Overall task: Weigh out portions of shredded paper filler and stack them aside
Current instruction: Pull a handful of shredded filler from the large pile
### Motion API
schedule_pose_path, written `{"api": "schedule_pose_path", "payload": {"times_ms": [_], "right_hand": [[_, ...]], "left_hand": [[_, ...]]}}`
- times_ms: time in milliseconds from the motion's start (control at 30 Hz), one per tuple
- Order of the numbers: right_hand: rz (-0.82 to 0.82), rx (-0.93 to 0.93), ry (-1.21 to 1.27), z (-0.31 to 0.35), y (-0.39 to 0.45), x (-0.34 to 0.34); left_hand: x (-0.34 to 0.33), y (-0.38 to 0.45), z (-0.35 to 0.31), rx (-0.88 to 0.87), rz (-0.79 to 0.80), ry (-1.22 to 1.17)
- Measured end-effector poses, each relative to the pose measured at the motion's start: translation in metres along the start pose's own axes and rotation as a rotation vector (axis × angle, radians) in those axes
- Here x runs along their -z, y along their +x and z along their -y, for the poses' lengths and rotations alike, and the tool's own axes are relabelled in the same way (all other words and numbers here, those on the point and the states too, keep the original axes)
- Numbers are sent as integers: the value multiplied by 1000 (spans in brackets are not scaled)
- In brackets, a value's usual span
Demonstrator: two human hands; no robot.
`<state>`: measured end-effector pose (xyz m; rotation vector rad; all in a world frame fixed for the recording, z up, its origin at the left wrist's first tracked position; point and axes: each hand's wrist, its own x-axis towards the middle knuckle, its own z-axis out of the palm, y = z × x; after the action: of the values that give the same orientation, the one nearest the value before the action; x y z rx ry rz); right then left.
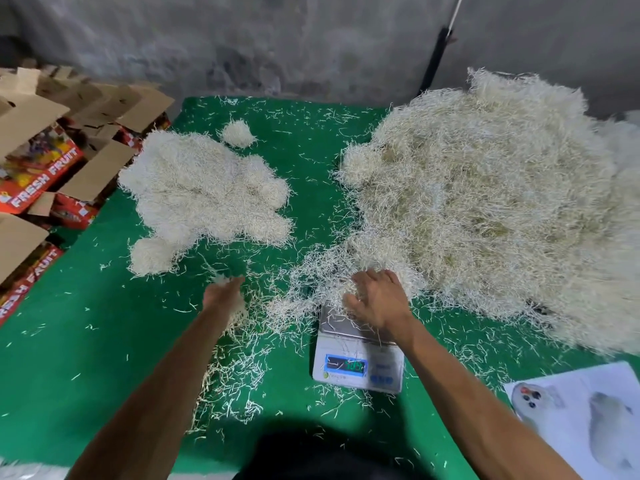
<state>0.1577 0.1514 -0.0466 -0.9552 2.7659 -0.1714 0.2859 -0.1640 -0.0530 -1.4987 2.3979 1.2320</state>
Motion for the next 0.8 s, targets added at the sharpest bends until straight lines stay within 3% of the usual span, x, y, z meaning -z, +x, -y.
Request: {"api": "schedule_pose_path", "payload": {"times_ms": [67, 133, 233, 367, 533, 800], "right_hand": [[-15, 13, 56, 6, 2, 7], [-82, 45, 137, 9, 4, 13], [-226, 62, 280, 9, 5, 18], [-415, 59, 375, 8, 4, 23], [-468, -26, 405, -8, -5, 22], [-466, -84, 396, -20, -16, 20]], "left_hand": [[-11, -7, -7, -199, 74, 67], [-17, -17, -10, -411, 156, -27], [-26, -30, -18, -689, 207, 162], [-38, -47, -40, -697, 46, 361], [-56, -63, -44, -692, 127, 198], [-81, -69, -42, -701, 224, 139]]}}
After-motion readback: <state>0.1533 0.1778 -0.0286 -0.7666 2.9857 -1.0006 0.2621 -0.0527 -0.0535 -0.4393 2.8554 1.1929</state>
